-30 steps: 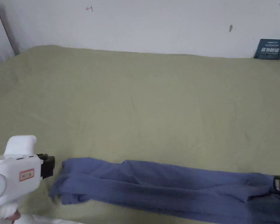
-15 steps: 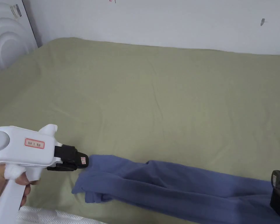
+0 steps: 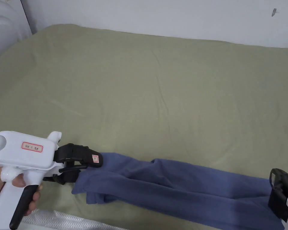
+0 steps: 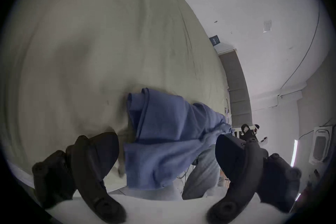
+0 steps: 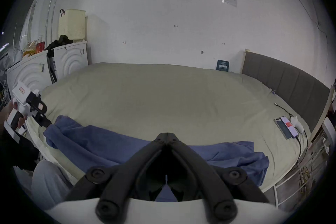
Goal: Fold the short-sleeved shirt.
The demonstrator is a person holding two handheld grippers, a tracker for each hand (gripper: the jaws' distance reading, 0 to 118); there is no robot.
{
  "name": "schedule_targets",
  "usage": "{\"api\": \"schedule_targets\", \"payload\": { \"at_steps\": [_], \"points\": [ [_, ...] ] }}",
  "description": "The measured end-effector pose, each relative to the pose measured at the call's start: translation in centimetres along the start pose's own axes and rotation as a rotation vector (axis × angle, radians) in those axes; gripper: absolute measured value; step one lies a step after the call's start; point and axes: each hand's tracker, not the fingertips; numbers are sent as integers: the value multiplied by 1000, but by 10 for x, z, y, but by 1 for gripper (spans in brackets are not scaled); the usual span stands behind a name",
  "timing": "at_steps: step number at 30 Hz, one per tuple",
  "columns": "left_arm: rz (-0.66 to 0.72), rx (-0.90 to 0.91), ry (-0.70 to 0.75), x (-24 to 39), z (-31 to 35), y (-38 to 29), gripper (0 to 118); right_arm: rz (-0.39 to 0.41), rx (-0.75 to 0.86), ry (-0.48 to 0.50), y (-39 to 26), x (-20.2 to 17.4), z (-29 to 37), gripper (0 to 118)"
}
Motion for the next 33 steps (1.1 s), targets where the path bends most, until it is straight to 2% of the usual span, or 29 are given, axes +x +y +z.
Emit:
{"api": "schedule_targets", "payload": {
  "at_steps": [3,6,7,8,9,10,13,18,26,33],
  "points": [
    [32,-19,-134,5,-19,2,111,14,9,-10,2,-3,-2,0],
    [32,-34,-135,12,-40,2,106,13,9,-10,3,-4,-3,0],
    [39,-31,-133,9,-40,5,92,13,14,-13,3,-4,-3,0],
    [49,-23,-126,6,-43,6,41,12,20,-21,4,-4,-3,0],
    [67,-23,-55,5,-50,5,11,11,22,-28,5,-4,-4,0],
    [46,-16,0,2,-54,5,10,11,28,-33,5,-4,-4,0],
    [92,15,-87,2,-47,1,10,10,23,-53,10,-2,-6,0],
    [93,84,-48,9,-18,-9,10,0,53,-111,14,2,-7,0],
    [89,235,38,18,59,-21,10,-13,81,-106,17,1,-13,0],
    [-109,240,228,92,60,-36,10,-17,91,-88,19,7,-9,0]
  ]
}}
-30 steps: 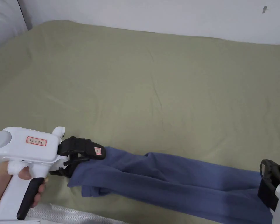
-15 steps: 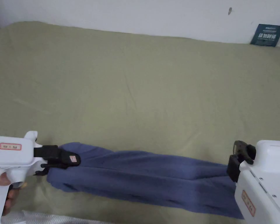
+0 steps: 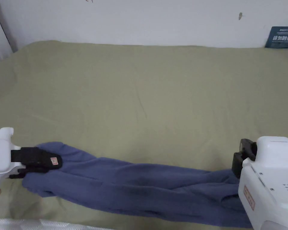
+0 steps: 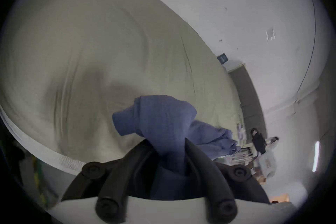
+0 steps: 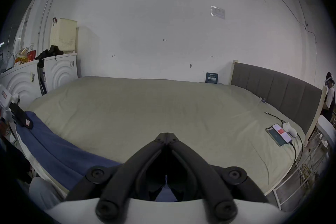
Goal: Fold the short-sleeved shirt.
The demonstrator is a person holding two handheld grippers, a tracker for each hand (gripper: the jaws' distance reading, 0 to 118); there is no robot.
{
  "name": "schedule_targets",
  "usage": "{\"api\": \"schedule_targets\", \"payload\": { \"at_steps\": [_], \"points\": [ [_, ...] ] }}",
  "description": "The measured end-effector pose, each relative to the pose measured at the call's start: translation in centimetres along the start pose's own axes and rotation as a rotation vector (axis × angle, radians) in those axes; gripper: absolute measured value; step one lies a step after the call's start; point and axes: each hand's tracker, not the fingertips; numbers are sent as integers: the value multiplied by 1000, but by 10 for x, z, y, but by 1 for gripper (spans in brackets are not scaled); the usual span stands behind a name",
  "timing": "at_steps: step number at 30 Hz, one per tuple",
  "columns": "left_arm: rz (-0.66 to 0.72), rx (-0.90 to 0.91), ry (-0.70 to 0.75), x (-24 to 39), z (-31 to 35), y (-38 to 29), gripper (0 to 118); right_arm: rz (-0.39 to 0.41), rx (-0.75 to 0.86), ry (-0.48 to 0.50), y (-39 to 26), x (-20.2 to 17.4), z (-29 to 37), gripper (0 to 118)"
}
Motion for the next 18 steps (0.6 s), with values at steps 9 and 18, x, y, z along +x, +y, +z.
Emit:
{"api": "schedule_targets", "payload": {
  "at_steps": [9,18],
  "points": [
    [-208,-80,58,126,-63,-17,10,-10,-26,-23,-4,27,18,0],
    [-331,-225,87,187,-185,-65,33,-23,-49,-61,-13,51,27,0]
  ]
}}
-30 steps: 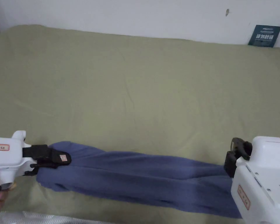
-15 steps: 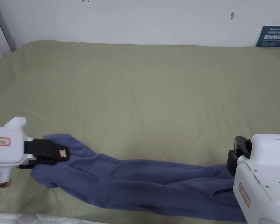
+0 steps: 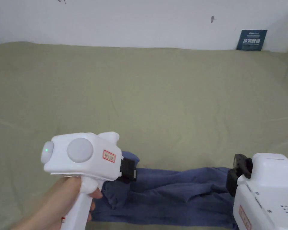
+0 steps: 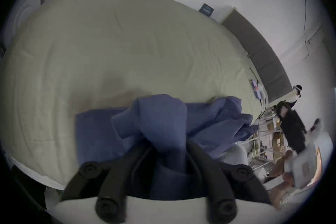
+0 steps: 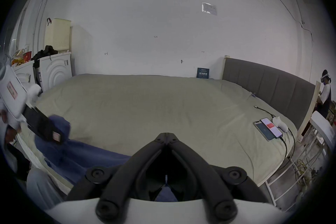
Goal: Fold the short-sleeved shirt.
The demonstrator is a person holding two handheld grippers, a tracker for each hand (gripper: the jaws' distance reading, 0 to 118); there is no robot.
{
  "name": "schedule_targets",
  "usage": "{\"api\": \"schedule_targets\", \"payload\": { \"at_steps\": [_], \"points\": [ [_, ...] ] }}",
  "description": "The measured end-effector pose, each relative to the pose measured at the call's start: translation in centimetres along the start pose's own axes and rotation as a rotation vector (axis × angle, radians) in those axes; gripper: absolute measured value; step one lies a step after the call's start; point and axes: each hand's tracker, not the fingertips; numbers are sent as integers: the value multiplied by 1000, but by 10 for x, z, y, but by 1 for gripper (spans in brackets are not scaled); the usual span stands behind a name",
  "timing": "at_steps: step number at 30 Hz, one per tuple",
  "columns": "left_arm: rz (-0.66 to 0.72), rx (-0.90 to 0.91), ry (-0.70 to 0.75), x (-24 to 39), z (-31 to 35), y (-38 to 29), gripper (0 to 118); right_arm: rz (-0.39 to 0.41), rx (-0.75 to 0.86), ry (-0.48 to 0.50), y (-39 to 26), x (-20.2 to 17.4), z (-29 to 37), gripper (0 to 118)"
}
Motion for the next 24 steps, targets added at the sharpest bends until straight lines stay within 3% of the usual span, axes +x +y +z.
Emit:
{"api": "schedule_targets", "payload": {
  "at_steps": [1,2,3,4,9,10,12,13,17,24],
  "points": [
    [-18,-12,-10,3,-10,-1,43,0,-4,-1,-1,2,0,0],
    [-4,-75,-45,5,-22,-5,69,-2,-10,-7,-3,4,0,0],
    [4,-87,-65,5,-28,-8,105,-4,-15,-11,-4,5,0,0],
    [17,-50,-82,6,-26,-7,118,-5,-20,-14,-5,6,-1,0],
    [50,51,-158,-21,17,-9,97,-15,-36,-10,-7,8,-3,0],
    [43,107,-164,-31,29,-11,85,-18,-35,-6,-7,8,-3,0],
    [126,164,-213,-52,49,-15,8,-25,-34,3,-6,5,-5,0],
    [158,182,-214,-62,53,-18,0,-24,-31,7,-5,4,-5,0],
    [191,131,-207,-87,43,-22,0,-25,-29,23,-1,-1,-9,0],
    [212,-6,-334,-55,-32,-21,0,-4,-43,19,-3,-1,-7,0]
  ]
}}
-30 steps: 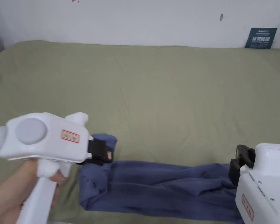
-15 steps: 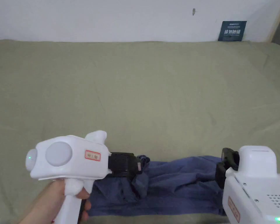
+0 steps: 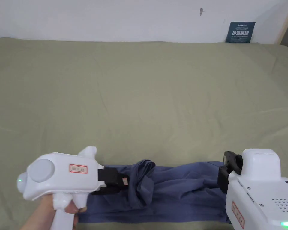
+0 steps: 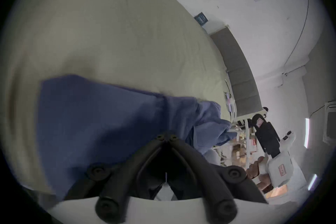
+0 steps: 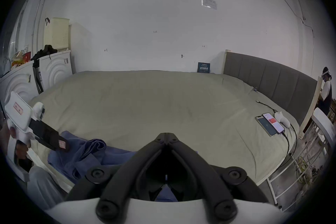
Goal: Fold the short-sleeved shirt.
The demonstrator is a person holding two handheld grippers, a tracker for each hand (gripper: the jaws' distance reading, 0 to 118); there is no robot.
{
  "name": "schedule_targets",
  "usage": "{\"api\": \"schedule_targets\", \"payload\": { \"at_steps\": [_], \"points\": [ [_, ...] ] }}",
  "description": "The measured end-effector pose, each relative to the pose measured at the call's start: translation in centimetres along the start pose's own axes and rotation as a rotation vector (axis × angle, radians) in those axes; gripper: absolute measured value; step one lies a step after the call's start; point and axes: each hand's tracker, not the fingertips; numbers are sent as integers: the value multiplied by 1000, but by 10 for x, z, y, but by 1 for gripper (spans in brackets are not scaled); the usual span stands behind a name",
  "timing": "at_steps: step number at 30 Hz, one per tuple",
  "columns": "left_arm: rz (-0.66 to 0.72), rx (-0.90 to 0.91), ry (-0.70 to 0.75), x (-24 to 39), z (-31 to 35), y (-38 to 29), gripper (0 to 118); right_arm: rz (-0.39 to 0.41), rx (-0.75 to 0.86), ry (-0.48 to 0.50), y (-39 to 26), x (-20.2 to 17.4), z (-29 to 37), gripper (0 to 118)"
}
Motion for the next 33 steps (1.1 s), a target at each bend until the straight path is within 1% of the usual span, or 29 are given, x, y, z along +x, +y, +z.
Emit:
{"api": "schedule_targets", "payload": {
  "at_steps": [1,4,6,7,9,11,16,18,22,23,24,27,29,30,31,32,33],
  "points": [
    [-22,-29,-9,5,-13,-1,0,0,-4,-1,-1,2,0,0],
    [-33,-68,-31,19,-42,-6,0,3,-14,-12,-3,7,-1,0],
    [-40,-87,-71,21,-55,-10,0,0,-19,-15,-5,10,-2,0],
    [-40,-94,-54,20,-60,-12,0,2,-25,-17,-6,11,-3,0],
    [-62,-82,-30,13,-63,-16,0,4,-36,-17,-9,12,-5,0],
    [-39,-81,-68,5,-59,-14,0,8,-42,-17,-10,12,-6,0],
    [-47,-77,-53,13,-56,-14,0,7,-49,-11,-10,10,-5,0],
    [-37,-80,-45,19,-40,-12,0,6,-45,-8,-8,8,-3,0],
    [-54,52,-149,21,34,-5,0,11,-25,12,-1,2,0,0],
    [-60,79,-132,16,53,-4,0,20,-23,18,0,0,0,0],
    [-53,123,-84,10,74,-3,0,27,-18,26,1,-3,0,0],
    [-33,187,13,-23,113,0,0,32,-11,39,1,-9,1,0],
    [33,167,67,-42,123,-1,0,35,-10,48,0,-13,1,0],
    [43,165,62,-52,126,-1,0,41,-10,52,-1,-16,1,0],
    [49,156,70,-59,127,-1,1,45,-10,54,-2,-17,0,0],
    [52,137,62,-65,125,0,11,46,-13,55,-2,-19,0,0],
    [52,122,54,-69,124,0,30,44,-10,56,-3,-20,0,0]
  ]
}}
